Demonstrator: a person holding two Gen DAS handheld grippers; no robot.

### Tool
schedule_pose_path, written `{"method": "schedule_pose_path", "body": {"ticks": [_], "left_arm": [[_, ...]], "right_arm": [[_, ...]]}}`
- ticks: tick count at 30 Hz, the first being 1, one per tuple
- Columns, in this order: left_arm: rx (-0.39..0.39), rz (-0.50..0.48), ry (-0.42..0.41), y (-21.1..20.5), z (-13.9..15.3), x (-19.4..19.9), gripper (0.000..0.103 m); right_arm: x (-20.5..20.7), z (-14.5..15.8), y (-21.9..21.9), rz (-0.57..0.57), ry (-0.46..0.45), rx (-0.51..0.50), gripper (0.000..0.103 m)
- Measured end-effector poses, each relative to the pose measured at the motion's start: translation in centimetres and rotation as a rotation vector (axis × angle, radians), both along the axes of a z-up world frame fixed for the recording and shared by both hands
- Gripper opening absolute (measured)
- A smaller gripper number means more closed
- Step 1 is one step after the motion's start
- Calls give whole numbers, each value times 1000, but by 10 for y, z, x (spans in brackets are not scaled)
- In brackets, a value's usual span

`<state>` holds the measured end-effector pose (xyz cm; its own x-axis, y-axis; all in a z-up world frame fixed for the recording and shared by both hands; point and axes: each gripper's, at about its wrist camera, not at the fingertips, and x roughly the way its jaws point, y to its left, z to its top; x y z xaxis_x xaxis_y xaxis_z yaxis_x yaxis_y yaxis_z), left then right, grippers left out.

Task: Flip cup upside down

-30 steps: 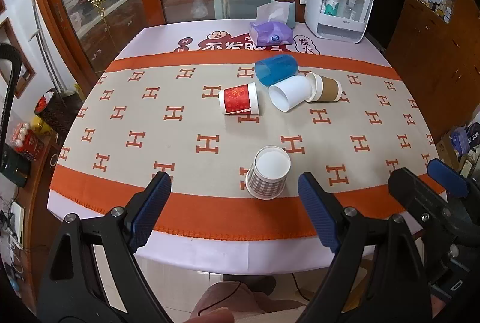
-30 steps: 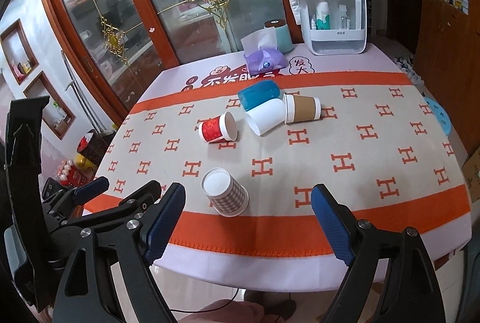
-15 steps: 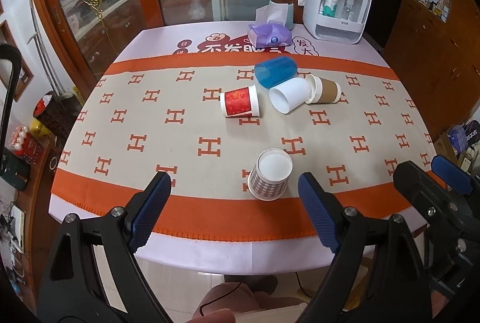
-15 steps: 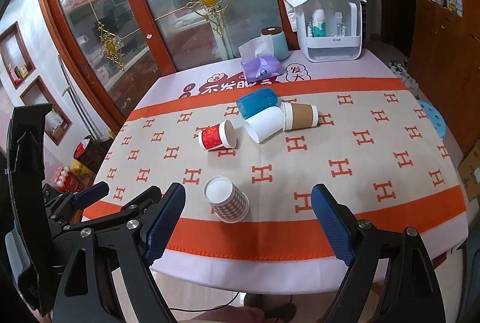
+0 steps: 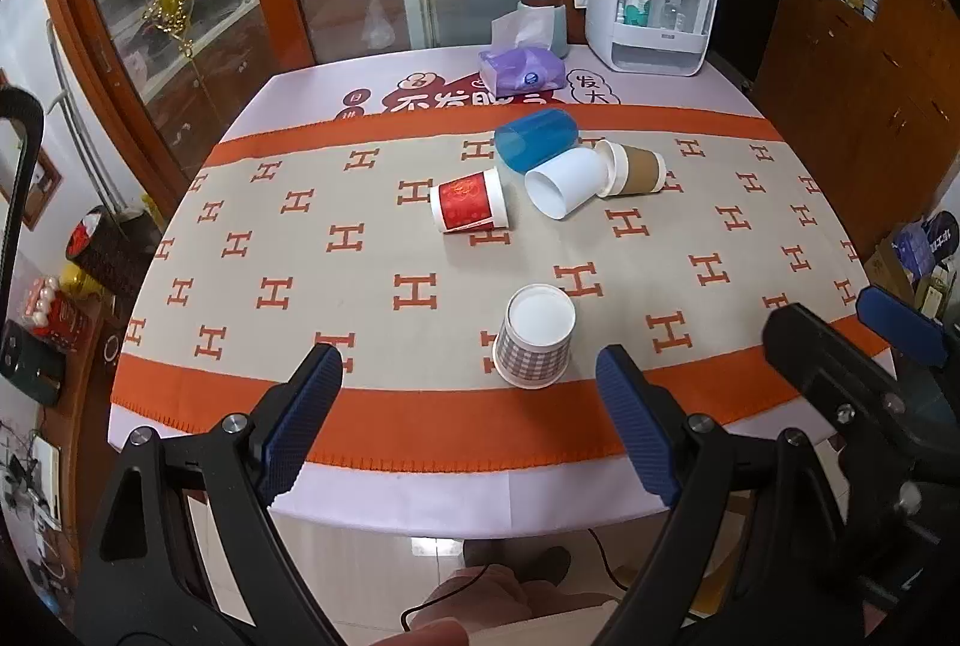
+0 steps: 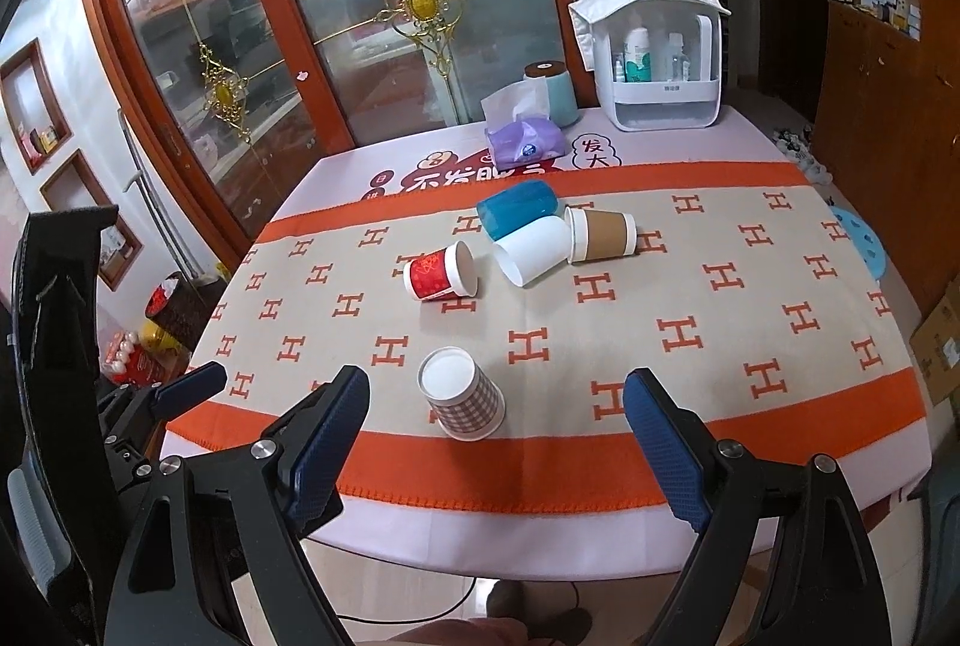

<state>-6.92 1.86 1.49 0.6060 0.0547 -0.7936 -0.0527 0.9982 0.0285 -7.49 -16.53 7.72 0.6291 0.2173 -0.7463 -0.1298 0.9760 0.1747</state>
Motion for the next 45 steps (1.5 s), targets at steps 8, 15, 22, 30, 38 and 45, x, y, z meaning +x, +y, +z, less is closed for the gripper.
{"method": "schedule_pose_path", "body": {"ticks": [8, 15, 22, 30, 38, 45], "left_arm": [[-10, 9, 3, 3, 1, -4, 85], [-13, 13, 1, 5, 2, -4, 85], [-20, 22, 10, 8, 0, -4, 85], [-25, 27, 16, 11, -2, 2, 85], [-36, 31, 31, 16, -7, 13, 85], [-40, 27, 47, 22, -12, 26, 85]], "right_arm": [[-6, 2, -8, -23, 2, 14, 88], [-7, 2, -10, -23, -2, 15, 88], [-9, 3, -11, -26, 4, 18, 88], [-7, 2, -11, -30, 9, 20, 88], [3, -6, -5, -35, 28, 16, 88], [21, -18, 4, -48, 64, 15, 88]]}}
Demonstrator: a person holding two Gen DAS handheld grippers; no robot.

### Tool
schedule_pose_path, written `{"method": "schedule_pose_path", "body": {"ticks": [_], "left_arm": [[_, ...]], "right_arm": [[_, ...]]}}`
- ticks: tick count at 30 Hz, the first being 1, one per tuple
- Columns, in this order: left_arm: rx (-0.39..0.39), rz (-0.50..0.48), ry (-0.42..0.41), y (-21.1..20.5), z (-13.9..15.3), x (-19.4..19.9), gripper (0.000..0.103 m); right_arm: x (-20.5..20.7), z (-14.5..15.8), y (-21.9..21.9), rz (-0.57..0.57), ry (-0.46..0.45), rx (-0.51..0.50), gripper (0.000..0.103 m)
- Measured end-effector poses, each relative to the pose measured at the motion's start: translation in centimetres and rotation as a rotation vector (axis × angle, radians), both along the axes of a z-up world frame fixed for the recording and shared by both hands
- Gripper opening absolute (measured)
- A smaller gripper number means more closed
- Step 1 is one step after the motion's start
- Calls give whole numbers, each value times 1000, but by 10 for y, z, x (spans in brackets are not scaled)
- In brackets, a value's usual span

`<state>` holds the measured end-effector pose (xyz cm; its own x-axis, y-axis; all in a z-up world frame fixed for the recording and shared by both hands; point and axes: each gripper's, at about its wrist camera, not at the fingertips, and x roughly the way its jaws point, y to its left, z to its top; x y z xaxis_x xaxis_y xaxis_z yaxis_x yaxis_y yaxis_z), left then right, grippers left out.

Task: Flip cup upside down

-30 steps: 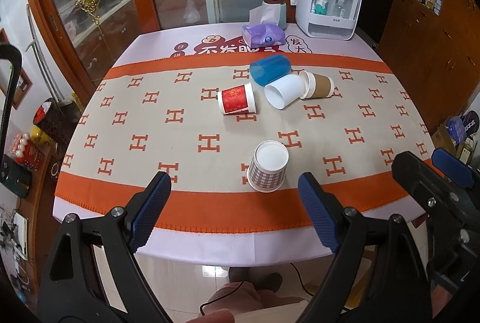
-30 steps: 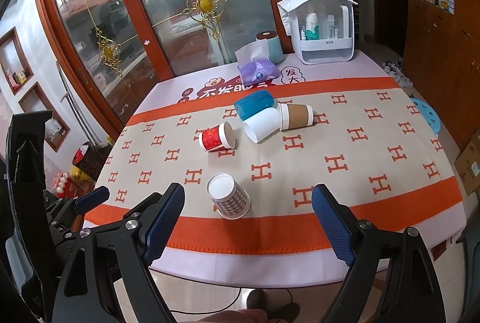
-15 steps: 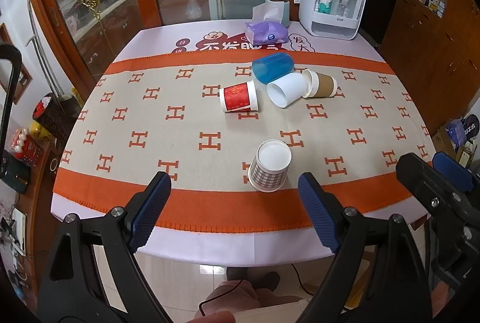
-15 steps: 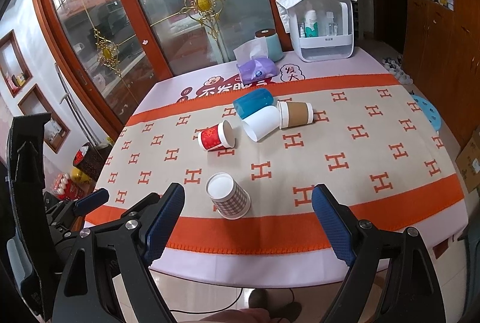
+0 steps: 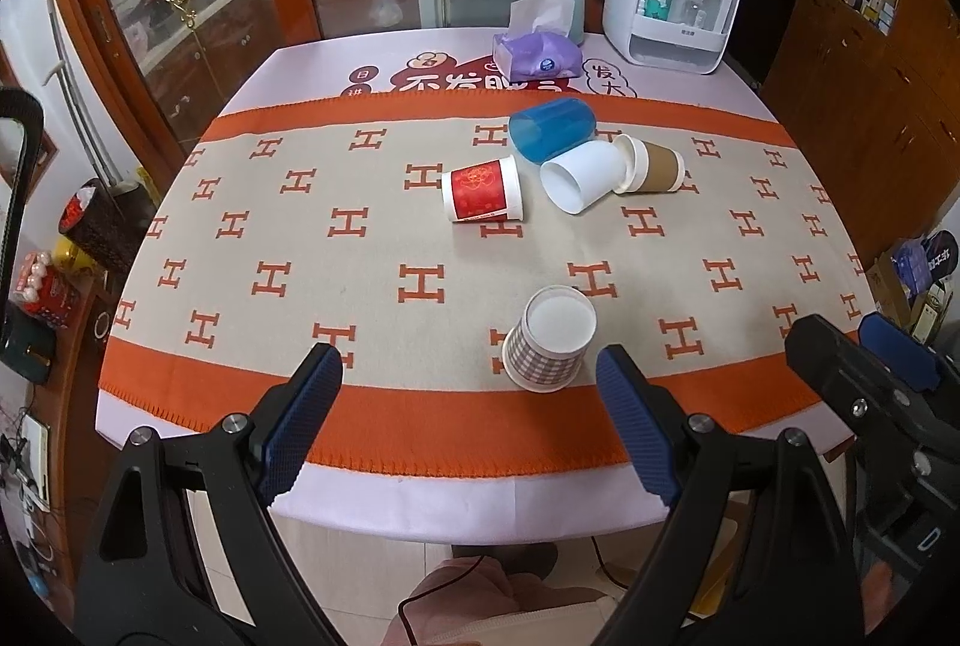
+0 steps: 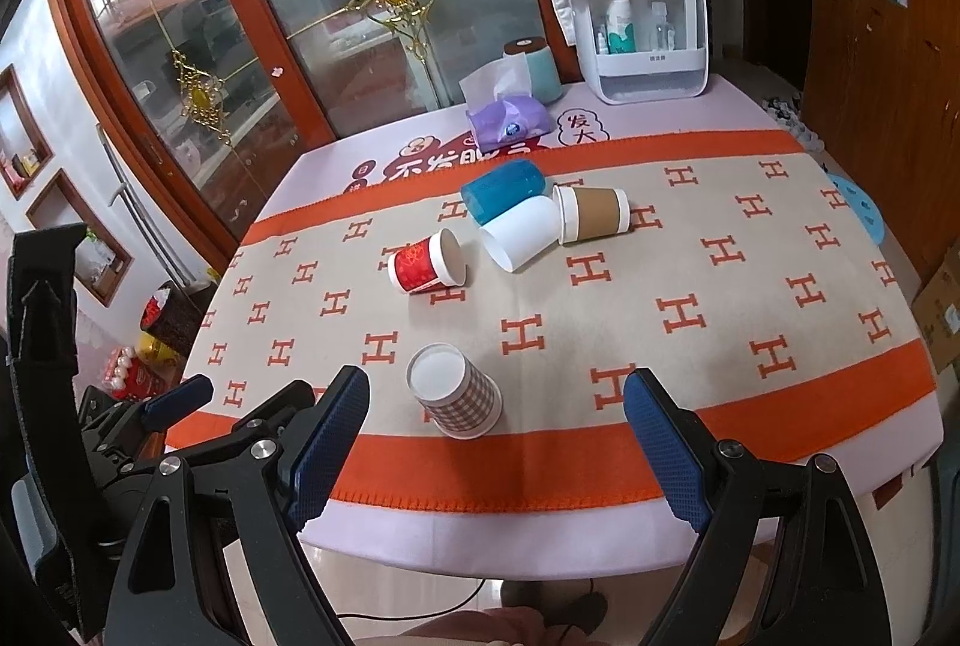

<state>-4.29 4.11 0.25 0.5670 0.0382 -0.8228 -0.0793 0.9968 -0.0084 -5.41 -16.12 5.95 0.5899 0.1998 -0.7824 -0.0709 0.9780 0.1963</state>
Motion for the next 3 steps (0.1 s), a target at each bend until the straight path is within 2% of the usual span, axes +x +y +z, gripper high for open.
{"method": "schedule_pose_path", "body": {"ticks": [3], "left_arm": [[-5, -3, 11, 5, -4, 9, 85]], "right_arm": [[10, -6, 5, -8, 21, -1, 88]]}}
